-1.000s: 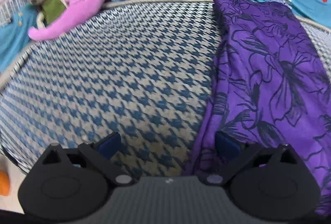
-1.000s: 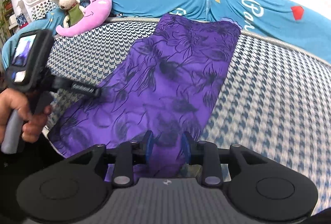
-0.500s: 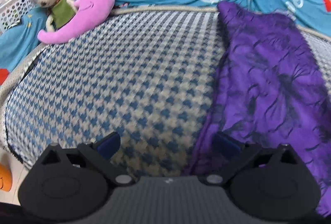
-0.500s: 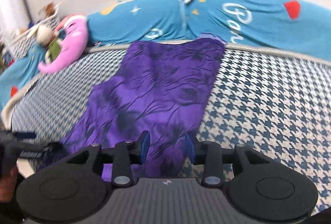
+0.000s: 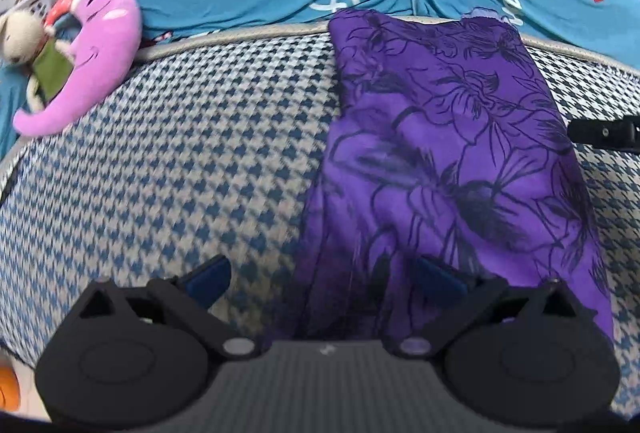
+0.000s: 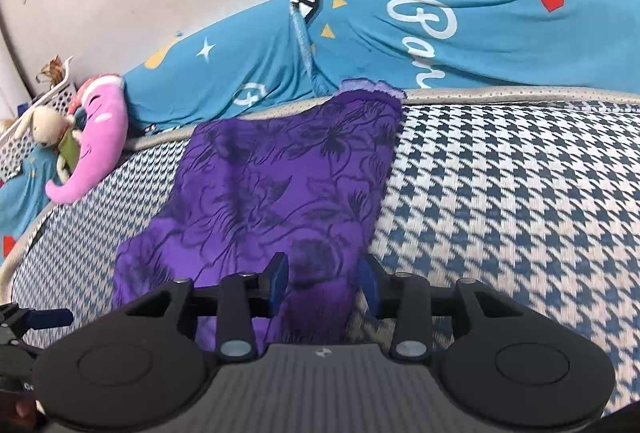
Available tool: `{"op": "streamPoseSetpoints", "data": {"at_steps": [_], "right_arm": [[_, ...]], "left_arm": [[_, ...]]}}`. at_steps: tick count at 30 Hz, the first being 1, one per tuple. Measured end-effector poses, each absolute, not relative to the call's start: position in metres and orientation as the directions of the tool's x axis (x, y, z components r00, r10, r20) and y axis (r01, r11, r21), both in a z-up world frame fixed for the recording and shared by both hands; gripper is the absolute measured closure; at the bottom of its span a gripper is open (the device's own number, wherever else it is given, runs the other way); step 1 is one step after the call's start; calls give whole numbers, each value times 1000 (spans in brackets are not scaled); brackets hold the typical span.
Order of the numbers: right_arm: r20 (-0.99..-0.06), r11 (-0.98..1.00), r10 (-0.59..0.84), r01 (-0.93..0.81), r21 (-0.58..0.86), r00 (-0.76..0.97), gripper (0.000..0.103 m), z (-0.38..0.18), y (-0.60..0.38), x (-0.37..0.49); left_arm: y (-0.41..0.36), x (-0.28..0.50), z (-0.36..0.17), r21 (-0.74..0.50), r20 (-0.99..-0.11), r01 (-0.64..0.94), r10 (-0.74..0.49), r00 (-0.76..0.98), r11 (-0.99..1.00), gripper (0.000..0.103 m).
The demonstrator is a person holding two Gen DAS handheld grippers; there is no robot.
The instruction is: Fold clothes
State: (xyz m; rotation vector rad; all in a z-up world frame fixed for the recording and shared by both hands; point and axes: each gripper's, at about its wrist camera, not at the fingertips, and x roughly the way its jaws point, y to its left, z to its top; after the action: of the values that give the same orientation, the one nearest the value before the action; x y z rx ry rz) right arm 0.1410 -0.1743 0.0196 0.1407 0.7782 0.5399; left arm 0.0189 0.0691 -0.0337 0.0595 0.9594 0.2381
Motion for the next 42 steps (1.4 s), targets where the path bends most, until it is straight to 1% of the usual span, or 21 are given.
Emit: {"op": "streamPoseSetpoints", "data": {"at_steps": [5, 11, 16, 19, 24, 32, 34, 36, 40, 42], "right_arm": [[-610, 856, 518, -366, 366, 601, 57, 17, -179, 166], [-579, 837, 536, -296, 460, 614, 55, 14, -186, 195], [-580, 831, 540, -277, 483, 610, 55, 6, -185, 216], [-589, 827, 547, -278, 488, 595, 55, 2, -182, 227], [-582, 816, 563, -284, 503, 587, 47, -7, -179, 239], [-535, 784, 606, -330, 525, 589, 46, -16, -171, 254], [-528, 779, 615, -345, 524, 586, 47, -17, -167, 257], [-520, 768, 630, -361, 529, 577, 56, -19, -164, 260], [-502, 748, 651, -370, 551, 569, 62, -24, -161, 265], [-495, 741, 658, -367, 563, 567, 67, -26, -161, 267]], "left_arm": [[66, 42, -38, 168, -794, -159, 229, 563, 973, 0], [78, 54, -48, 125, -807, -212, 224, 546, 969, 1], [85, 59, -58, 109, -822, -237, 221, 524, 965, 0], [89, 62, -62, 95, -835, -254, 216, 506, 963, 0], [95, 65, -65, 85, -844, -285, 221, 489, 955, 0], [99, 69, -70, 84, -849, -297, 224, 478, 951, 0], [99, 69, -71, 85, -849, -298, 226, 479, 951, 0], [99, 70, -72, 84, -849, -299, 226, 479, 951, 0], [101, 70, -73, 85, -847, -296, 225, 481, 952, 0], [100, 70, -73, 85, -847, -296, 225, 482, 952, 0]]}}
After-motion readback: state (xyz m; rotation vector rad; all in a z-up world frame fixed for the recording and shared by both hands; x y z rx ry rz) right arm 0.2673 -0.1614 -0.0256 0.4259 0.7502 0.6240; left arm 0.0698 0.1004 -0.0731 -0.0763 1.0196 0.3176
